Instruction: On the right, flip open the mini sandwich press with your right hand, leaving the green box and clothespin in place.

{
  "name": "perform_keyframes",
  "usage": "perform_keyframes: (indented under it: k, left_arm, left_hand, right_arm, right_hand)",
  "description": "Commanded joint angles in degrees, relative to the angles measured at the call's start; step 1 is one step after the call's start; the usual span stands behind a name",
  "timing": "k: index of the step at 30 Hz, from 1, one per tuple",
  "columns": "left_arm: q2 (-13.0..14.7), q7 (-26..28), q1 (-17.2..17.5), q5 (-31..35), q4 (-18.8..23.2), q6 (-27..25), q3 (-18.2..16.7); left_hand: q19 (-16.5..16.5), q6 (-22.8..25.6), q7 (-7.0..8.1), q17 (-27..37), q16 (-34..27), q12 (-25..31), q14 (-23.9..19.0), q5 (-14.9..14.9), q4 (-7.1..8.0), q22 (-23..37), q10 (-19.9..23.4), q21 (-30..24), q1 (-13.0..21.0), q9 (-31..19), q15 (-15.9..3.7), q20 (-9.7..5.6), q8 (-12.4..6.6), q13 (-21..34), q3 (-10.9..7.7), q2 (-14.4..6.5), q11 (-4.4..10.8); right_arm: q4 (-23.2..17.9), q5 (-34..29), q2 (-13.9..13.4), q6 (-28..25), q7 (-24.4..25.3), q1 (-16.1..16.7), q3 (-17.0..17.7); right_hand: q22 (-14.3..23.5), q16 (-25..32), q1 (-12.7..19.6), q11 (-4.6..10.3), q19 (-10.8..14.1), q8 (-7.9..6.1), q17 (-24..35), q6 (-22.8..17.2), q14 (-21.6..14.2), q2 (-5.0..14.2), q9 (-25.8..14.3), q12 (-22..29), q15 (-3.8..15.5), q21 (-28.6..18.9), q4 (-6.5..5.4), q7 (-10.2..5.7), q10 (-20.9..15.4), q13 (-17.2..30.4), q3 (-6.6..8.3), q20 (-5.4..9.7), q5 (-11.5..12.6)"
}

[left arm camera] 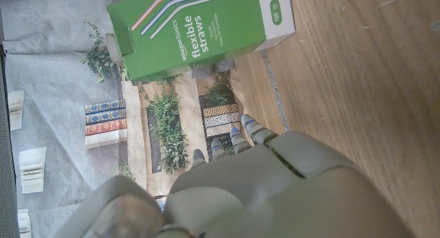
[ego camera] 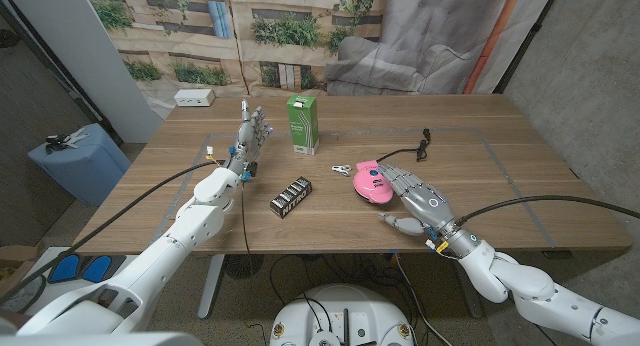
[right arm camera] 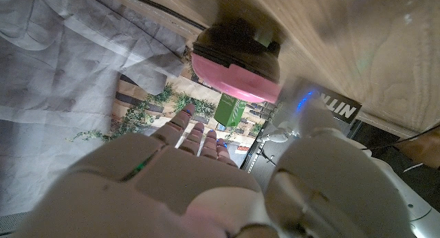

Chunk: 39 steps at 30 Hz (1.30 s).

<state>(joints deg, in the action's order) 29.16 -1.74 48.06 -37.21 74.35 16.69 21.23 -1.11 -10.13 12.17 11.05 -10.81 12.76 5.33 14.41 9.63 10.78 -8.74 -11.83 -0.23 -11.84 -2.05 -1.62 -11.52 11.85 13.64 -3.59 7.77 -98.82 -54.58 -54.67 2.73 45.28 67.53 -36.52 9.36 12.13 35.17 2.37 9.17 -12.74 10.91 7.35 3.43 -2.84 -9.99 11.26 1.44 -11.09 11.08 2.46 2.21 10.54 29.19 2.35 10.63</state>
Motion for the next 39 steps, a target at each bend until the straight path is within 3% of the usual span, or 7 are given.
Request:
perform_keyframes:
  k: [1, 23, 39]
  left_arm:
    - [0.0, 0.0, 0.0, 0.0, 0.0, 0.0, 0.0]
    - [0.0, 0.0, 0.0, 0.0, 0.0, 0.0, 0.0]
    - [0.0, 0.0, 0.0, 0.0, 0.0, 0.0, 0.0]
  left_hand:
    - [-0.2, -1.9, 0.46, 0.2, -0.4, 0.2, 0.4, 0.3, 0.03, 0.2, -0.3, -0.4, 0.0, -0.3, -2.16, -0.19, -0.29, 0.1, 0.43, -3.0, 0.03]
    - [-0.2, -2.0, 0.46, 0.2, -0.4, 0.2, 0.4, 0.3, 0.04, 0.2, -0.3, -0.3, 0.0, -0.3, -2.12, -0.19, -0.27, 0.1, 0.43, -3.0, -0.05]
    - [-0.2, -2.0, 0.47, 0.2, -0.4, 0.2, 0.4, 0.3, 0.04, 0.2, -0.4, -0.4, 0.0, -0.3, -2.09, -0.20, -0.28, 0.1, 0.42, -3.0, -0.01]
  right_arm:
    - [2.2, -0.2, 0.8, -0.8, 0.1, -2.8, -2.3]
    - [2.6, 1.9, 0.7, -1.2, 0.3, -4.3, -2.9]
    - [1.5, 2.6, 0.5, -0.7, 0.7, -4.3, -2.4]
  right_hand:
    - [0.0, 0.2, 1.4, 0.27, 0.6, -0.45, 0.1, -0.4, -0.6, -0.01, -0.3, 0.2, -0.07, 0.1, -0.06, -0.36, -0.8, 0.2, 0.66, 1.16, 0.3]
    - [0.0, 0.3, 8.1, 0.97, 2.5, -0.68, 0.0, -1.8, -2.5, -0.64, -0.3, 0.3, 0.36, 0.1, -0.04, -1.16, -3.2, 0.2, 2.70, 1.09, 0.2]
    - [-0.1, 0.2, 10.0, 0.88, 3.0, -0.69, 0.0, -2.2, -2.9, -1.38, -0.3, 0.2, 0.12, 0.2, -0.13, -1.19, -3.7, 0.2, 2.91, 0.69, 0.1]
